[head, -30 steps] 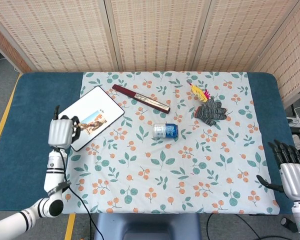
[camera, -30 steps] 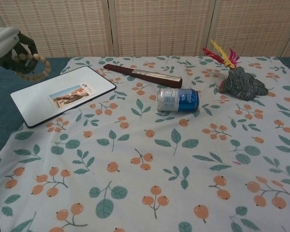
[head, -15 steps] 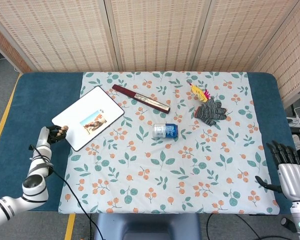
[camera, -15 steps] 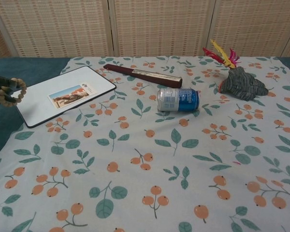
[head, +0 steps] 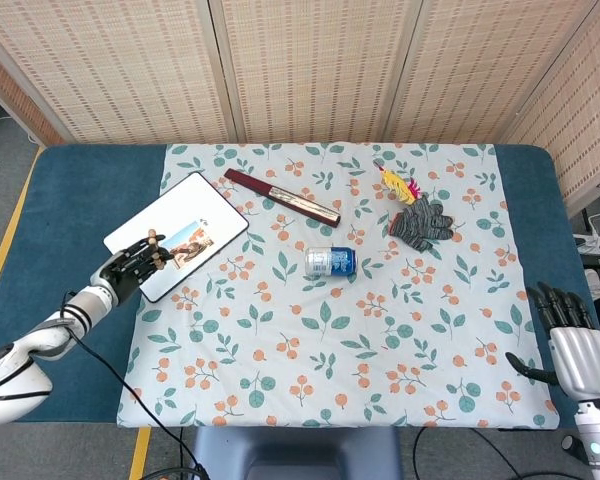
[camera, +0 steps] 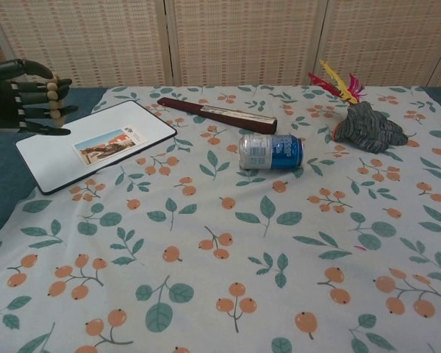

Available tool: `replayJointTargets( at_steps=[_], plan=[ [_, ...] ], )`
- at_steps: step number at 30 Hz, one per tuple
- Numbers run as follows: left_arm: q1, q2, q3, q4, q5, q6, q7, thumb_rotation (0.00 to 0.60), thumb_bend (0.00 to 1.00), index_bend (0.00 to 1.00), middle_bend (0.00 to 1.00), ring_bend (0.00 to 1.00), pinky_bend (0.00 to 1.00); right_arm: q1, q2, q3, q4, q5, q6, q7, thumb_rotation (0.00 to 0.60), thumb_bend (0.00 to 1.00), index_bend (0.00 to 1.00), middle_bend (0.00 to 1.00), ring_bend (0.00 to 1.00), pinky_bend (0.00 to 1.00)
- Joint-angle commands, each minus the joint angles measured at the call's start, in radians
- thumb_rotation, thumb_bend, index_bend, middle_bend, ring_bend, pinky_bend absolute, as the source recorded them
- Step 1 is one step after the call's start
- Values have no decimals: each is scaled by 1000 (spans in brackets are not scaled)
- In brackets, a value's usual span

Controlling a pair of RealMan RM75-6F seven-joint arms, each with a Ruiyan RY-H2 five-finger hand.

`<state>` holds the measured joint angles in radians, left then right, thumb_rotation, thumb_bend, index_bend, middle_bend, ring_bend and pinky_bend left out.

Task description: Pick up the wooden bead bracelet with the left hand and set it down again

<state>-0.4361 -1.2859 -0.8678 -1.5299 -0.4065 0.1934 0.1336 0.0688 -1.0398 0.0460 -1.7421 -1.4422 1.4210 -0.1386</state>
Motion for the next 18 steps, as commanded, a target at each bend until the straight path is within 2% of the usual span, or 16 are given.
replayJointTargets(
  at_steps=[1,6,9,16,18],
  plan=[
    [124,-77,-82,15,445,-188,-102,600,466,324,480,283,20,-1,-3,-3,-3,-2,1,-7,450,138,0,0,0,0],
    [152,-139,-97,22,606,-133,-141,600,449,369,509,287,11,0,-7,-2,-4,4,-2,-15,450,138,0,0,0,0],
    [160,-166,-104,18,690,-77,-168,600,447,410,563,306,9,1,-8,-1,-3,8,-4,-16,449,138,0,0,0,0],
    [162,-192,-95,11,818,7,-270,596,428,516,659,337,9,4,-6,-4,-3,10,-15,-17,448,138,0,0,0,0],
    [157,-183,-80,9,844,11,-301,564,416,565,673,342,9,4,-6,-4,-4,10,-13,-19,449,139,0,0,0,0]
  ],
)
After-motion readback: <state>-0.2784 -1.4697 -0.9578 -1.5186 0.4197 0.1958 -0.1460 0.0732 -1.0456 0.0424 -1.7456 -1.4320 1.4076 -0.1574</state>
